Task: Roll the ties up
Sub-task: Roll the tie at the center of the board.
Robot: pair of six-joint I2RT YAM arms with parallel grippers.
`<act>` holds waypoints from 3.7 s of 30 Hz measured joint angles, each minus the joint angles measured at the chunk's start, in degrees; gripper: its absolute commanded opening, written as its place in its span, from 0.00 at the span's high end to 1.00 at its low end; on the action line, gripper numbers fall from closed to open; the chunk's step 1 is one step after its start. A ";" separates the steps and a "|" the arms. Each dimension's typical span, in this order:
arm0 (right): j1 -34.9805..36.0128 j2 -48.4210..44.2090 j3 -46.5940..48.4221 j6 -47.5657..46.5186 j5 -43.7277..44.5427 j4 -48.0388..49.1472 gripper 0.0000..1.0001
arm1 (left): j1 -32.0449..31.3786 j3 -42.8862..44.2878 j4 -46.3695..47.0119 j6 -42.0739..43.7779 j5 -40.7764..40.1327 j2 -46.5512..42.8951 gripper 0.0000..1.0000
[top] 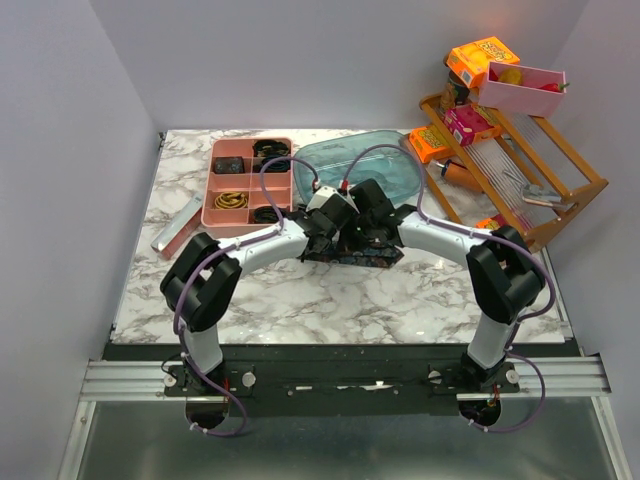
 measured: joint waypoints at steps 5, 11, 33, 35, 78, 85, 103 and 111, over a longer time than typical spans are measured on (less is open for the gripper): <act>-0.90 0.00 -0.46 0.04 0.04 0.48 0.99 | -0.68 0.87 -2.71 1.09 -3.30 0.57 0.58; -2.89 -0.04 -2.34 0.39 0.07 0.72 0.99 | -0.98 2.14 -6.10 2.54 -7.65 2.05 0.58; -5.75 -2.82 -5.31 0.87 0.85 1.36 0.99 | -4.52 7.04 -7.98 4.66 -8.70 10.64 0.35; -5.84 -3.13 -5.38 0.87 0.90 1.33 0.99 | -4.52 5.88 -6.16 4.52 -5.92 10.21 0.34; 0.92 11.28 13.46 -0.74 -6.40 -0.98 0.99 | 27.54 -32.20 33.00 -10.29 51.89 -19.87 0.09; 0.94 12.35 13.88 -0.74 -6.40 -1.53 0.99 | 27.91 -32.98 40.33 -11.58 55.60 -16.83 0.14; 0.94 15.34 14.19 -0.68 -6.40 -1.53 0.99 | 28.15 -38.93 52.02 -14.97 59.54 -12.41 0.41; 0.94 15.39 14.29 -0.68 -6.43 -1.57 0.99 | 28.13 -39.41 55.49 -16.63 60.43 -12.20 0.55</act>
